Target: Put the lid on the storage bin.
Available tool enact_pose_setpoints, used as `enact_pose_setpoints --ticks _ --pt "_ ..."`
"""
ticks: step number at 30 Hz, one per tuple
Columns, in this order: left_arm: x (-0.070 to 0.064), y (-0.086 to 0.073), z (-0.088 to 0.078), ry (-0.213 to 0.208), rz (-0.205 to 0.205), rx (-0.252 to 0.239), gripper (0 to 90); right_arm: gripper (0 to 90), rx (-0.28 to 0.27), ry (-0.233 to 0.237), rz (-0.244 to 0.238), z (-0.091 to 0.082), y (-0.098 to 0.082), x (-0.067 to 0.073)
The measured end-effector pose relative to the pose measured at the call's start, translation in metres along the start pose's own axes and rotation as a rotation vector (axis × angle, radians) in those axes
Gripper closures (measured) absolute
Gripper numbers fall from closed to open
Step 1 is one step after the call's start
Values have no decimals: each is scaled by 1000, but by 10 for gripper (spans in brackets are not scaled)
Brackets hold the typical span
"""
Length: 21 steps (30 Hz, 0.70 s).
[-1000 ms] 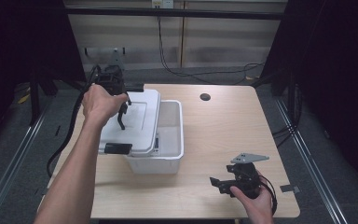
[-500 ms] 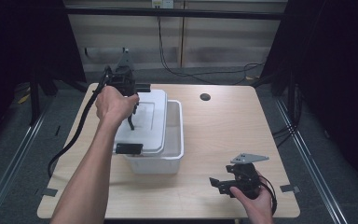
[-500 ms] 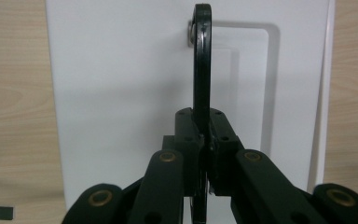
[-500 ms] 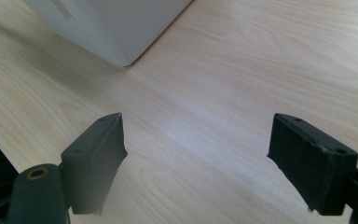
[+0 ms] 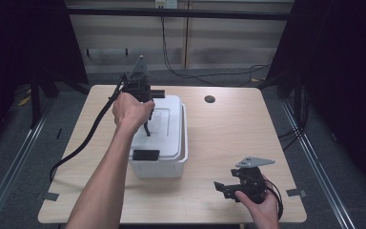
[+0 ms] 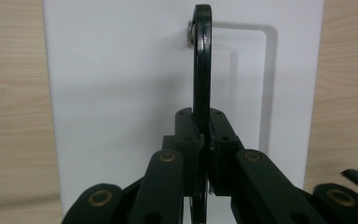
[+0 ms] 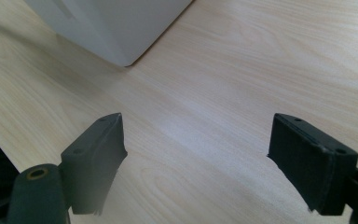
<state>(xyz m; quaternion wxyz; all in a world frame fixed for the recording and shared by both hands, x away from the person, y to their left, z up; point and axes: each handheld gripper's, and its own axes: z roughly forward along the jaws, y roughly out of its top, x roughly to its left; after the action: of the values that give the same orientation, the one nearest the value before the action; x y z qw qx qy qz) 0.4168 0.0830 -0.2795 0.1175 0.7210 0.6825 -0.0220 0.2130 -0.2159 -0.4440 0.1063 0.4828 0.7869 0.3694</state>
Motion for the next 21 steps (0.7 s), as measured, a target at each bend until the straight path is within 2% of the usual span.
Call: enact_pose_setpoints --ticks 2,9,21 --pt "-4 0 3 8 0 4 849 176 1 1 0 0 0 0" --pt "-7 0 8 -16 -3 13 849 176 -4 1 -4 -1 0 1" --pt "-9 2 16 -2 -15 17 850 176 -1 -1 -5 -1 0 1"
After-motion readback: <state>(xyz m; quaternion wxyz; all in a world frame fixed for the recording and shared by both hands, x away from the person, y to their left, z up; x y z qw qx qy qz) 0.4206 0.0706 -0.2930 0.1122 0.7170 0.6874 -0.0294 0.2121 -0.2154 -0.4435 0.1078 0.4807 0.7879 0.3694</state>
